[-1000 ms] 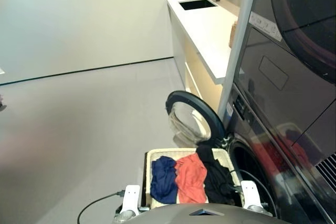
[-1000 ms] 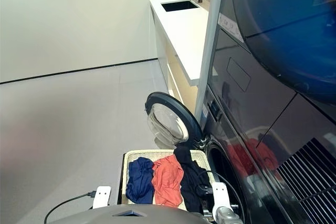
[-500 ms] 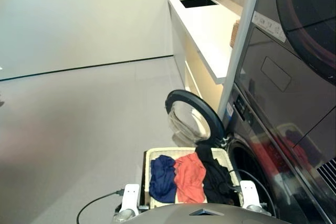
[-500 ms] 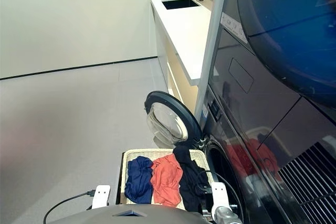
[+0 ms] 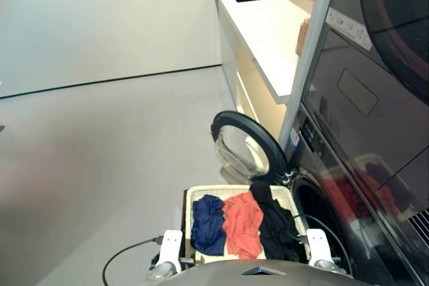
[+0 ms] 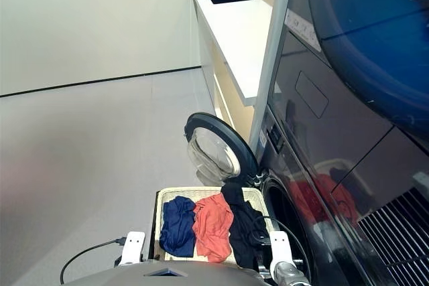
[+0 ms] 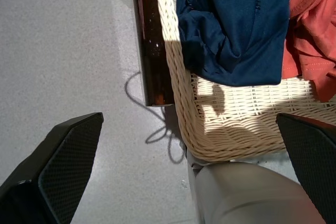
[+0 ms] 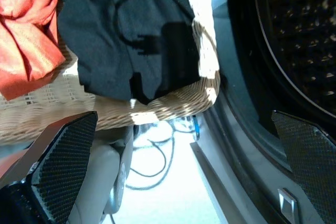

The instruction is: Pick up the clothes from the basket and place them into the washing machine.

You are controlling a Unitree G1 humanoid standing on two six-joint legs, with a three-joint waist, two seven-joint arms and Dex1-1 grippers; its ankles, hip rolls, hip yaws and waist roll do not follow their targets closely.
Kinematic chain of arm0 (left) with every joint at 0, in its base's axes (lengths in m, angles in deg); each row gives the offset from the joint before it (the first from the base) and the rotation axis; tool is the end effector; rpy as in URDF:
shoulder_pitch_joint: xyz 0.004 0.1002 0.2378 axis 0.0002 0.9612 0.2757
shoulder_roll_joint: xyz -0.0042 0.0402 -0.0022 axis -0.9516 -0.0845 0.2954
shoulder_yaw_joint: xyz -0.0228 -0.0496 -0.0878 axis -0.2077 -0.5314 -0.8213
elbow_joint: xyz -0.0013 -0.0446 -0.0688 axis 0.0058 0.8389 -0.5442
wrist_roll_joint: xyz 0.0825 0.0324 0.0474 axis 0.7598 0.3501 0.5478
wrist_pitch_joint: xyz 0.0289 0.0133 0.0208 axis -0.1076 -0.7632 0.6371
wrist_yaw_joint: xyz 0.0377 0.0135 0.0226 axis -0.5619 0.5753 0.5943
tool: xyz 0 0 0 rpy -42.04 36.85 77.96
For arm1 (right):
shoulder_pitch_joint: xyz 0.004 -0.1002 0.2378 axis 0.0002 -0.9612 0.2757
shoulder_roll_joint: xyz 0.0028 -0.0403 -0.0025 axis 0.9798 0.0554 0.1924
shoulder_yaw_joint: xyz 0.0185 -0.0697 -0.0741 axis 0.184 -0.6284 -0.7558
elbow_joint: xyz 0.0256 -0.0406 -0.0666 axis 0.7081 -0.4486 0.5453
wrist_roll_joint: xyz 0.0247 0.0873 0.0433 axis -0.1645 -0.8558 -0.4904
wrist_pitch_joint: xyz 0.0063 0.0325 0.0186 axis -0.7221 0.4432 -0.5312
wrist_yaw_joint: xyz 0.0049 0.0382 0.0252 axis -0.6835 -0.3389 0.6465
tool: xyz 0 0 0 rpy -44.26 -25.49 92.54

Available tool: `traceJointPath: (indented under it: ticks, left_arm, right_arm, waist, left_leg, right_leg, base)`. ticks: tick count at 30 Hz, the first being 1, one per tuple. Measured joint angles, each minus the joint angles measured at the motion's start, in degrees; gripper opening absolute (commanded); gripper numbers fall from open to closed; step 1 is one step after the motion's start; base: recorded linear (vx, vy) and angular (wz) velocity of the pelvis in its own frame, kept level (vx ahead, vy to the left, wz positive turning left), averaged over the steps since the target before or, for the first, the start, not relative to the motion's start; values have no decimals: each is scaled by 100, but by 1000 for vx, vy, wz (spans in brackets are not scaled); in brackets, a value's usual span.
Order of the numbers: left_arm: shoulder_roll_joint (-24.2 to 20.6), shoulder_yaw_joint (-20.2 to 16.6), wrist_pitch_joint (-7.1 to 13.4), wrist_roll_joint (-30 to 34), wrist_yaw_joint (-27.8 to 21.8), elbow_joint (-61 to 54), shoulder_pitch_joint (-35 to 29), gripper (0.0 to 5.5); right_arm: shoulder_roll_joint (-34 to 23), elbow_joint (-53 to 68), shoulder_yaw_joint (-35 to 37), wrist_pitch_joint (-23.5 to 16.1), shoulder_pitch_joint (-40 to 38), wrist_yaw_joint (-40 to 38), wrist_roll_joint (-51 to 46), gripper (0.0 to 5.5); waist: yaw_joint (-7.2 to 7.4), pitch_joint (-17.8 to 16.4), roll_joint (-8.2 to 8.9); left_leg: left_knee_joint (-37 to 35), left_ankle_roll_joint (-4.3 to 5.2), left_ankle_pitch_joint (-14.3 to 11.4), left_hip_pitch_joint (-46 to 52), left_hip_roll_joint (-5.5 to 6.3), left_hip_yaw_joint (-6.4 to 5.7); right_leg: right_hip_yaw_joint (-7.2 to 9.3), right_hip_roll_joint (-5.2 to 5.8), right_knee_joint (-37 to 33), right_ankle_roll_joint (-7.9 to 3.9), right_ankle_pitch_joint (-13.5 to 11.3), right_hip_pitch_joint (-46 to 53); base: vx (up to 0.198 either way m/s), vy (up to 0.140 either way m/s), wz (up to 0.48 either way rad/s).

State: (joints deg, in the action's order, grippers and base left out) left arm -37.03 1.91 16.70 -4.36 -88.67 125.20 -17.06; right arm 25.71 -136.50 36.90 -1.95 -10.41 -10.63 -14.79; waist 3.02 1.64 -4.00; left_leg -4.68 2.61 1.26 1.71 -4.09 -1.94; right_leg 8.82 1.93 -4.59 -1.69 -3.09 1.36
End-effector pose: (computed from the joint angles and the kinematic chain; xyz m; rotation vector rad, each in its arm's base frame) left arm 0.0662 0.1669 -0.1240 0.0221 1.1036 -0.0708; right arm 0.0691 -0.2213 -0.1171 -0.1214 1.1743 -0.1070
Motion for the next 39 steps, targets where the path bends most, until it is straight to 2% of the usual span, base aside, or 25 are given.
traceJointPath:
  ticks: [4,12,16,19,22,24,27,28,33,39]
  left_arm:
    - [-26,152,4,2,6,-74,-370,550]
    - [-124,672,21,236,190,-386,-1182,550]
    - [-327,891,24,338,343,-374,-1797,550]
    - [-431,906,21,417,471,-347,-2166,550]
    - [-514,1023,22,434,607,-378,-2504,550]
    - [-558,1106,22,433,682,-376,-2678,550]
    - [-598,1116,23,433,807,-382,-2980,550]
    - [-628,1105,19,431,843,-378,-3118,550]
    - [-716,1103,26,390,978,-388,-3512,550]
    - [-946,1023,26,145,1070,-373,-3970,550]
  right_arm:
    - [-43,52,-248,-3,261,2,30,550]
    - [-75,280,-564,-43,954,-47,230,550]
    - [-67,576,-800,-135,1398,-92,217,550]
    - [-39,759,-913,-225,1652,-157,206,550]
    - [-44,1099,-938,-261,1888,-224,156,550]
    - [-52,1320,-1063,-267,2112,-282,104,550]
    - [-100,1841,-1162,-408,2273,-357,-21,550]
    - [-89,1922,-1173,-448,2407,-372,-28,550]
    - [-166,2408,-1344,-523,2572,-451,-248,550]
    - [-215,2744,-1426,-629,2831,-456,-362,550]
  waist:
    - [1,-242,-43]
    - [10,-607,36]
    - [32,-865,177]
    - [52,-1081,299]
    - [87,-1217,369]
    - [146,-1353,403]
    - [257,-1392,414]
    - [280,-1439,430]
    - [346,-1447,449]
    - [407,-1444,456]
  left_leg:
    - [86,24,48,-310,3,-5]
    - [315,63,90,-991,24,-6]
    - [606,72,103,-1632,24,51]
    - [702,73,134,-1918,36,98]
    - [785,59,163,-2364,80,152]
    - [802,45,219,-2557,103,210]
    - [968,33,226,-3116,151,225]
    - [993,29,244,-3255,162,232]
    - [1208,26,218,-3817,185,297]
    - [1930,-1,-67,-4688,170,367]
  right_leg:
    - [36,-1,-2,10,-70,-279]
    - [20,-4,182,26,-129,-956]
    - [-86,5,630,43,-89,-1705]
    - [-125,17,1012,74,8,-2150]
    - [-212,88,1516,86,142,-2813]
    - [-284,104,1682,88,141,-3113]
    - [-315,149,1940,76,167,-3725]
    - [-327,145,1962,115,135,-3874]
    - [-421,148,2126,120,130,-4436]
    - [-548,128,2404,129,108,-5152]
  base:
    - [-86,9,20]
    - [-65,14,-7]
    - [-63,5,-68]
    - [-19,8,-16]
    - [0,0,0]
    - [-68,48,-81]
    - [0,0,0]
    - [0,0,0]
    - [23,11,-15]
    - [11,4,-9]
